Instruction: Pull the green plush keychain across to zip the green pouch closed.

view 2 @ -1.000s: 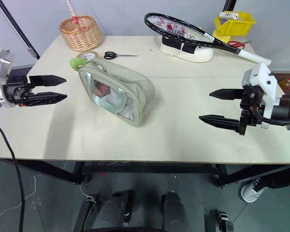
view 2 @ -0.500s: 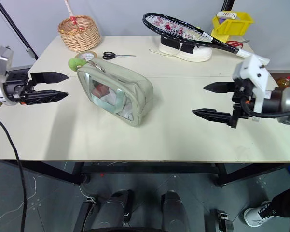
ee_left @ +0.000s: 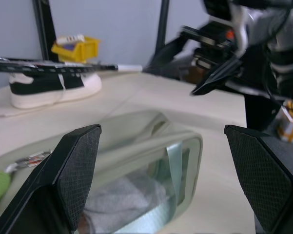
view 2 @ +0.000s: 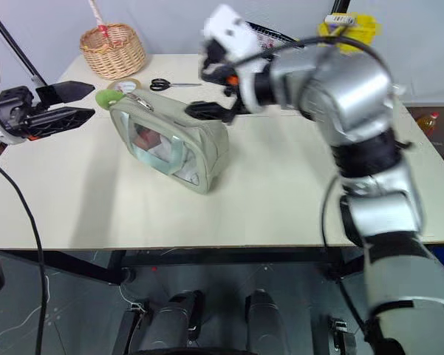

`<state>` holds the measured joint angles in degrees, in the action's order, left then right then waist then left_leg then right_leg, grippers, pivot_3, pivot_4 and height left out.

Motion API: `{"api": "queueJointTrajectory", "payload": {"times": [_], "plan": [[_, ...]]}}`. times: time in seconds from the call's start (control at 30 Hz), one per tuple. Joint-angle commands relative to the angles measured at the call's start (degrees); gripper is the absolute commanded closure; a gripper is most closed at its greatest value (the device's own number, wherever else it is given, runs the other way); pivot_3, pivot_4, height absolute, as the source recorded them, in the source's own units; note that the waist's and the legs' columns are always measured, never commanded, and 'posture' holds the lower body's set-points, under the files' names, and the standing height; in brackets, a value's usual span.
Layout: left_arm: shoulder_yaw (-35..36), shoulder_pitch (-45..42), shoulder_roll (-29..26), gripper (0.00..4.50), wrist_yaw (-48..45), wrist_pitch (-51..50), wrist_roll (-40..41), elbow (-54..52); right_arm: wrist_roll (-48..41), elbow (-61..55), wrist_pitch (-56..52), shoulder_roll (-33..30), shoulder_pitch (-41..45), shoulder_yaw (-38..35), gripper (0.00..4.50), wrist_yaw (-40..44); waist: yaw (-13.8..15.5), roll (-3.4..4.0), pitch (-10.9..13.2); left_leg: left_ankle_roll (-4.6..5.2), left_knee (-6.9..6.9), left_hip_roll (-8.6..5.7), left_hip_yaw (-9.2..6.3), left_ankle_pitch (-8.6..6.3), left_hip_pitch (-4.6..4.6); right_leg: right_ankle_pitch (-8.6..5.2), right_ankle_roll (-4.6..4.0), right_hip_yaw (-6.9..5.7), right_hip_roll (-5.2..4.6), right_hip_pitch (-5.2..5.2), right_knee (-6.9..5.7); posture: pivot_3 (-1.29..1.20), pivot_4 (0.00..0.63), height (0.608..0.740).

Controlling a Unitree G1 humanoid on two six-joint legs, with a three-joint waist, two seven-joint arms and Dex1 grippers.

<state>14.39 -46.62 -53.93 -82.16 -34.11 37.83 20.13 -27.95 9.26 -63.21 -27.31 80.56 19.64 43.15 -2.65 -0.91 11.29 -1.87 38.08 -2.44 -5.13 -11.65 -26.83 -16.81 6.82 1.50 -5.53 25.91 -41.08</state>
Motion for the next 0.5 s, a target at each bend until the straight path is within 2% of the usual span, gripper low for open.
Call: {"api": "queueJointTrajectory", "payload": {"times": [0.03, 0.1, 0.27, 0.5], "plan": [[0.42, 1.28, -2.25, 0.19, -1.21, 2.01, -1.52, -0.82, 3.57, 5.88, 0.86, 4.15, 4.06, 0.85, 0.0, 0.07, 0.0, -0.05, -0.03, 0.0, 0.02, 0.0, 0.06, 0.01, -0.16, 0.0, 0.0, -0.02, -0.02, 0.3, -0.16, 0.0, 0.15, 0.659], [-0.17, 2.67, -3.38, 0.19, -1.7, 3.07, -3.05, -1.1, 4.83, 8.95, 1.02, 6.62, 5.3, 1.73, 0.0, 0.84, 0.03, -0.07, -0.04, -0.09, 0.2, 0.0, -0.03, 0.07, -0.57, 0.0, 0.0, -0.11, -0.01, 0.71, -0.38, 0.0, 0.15, 0.659], [-0.95, 5.34, -6.04, 0.19, -3.47, 5.13, -5.32, -1.2, 8.5, 15.25, 2.72, 12.05, 6.83, 4.04, 0.0, 2.94, -0.3, -0.08, -0.04, -0.12, 0.17, -0.01, -0.01, 0.09, -0.58, 0.0, -0.01, -0.11, -0.01, 0.78, -0.41, 0.0, 0.15, 0.659], [-0.63, 6.45, -5.96, 0.19, -3.64, 5.51, -5.46, -2.03, 13.15, 26.27, 8.51, 19.72, 10.15, 3.38, 0.0, 3.48, -1.13, -0.08, -0.05, -0.11, 0.15, -0.01, -0.02, 0.09, -0.59, 0.0, 0.0, -0.12, 0.01, 0.81, -0.46, 0.0, 0.15, 0.659]]}}
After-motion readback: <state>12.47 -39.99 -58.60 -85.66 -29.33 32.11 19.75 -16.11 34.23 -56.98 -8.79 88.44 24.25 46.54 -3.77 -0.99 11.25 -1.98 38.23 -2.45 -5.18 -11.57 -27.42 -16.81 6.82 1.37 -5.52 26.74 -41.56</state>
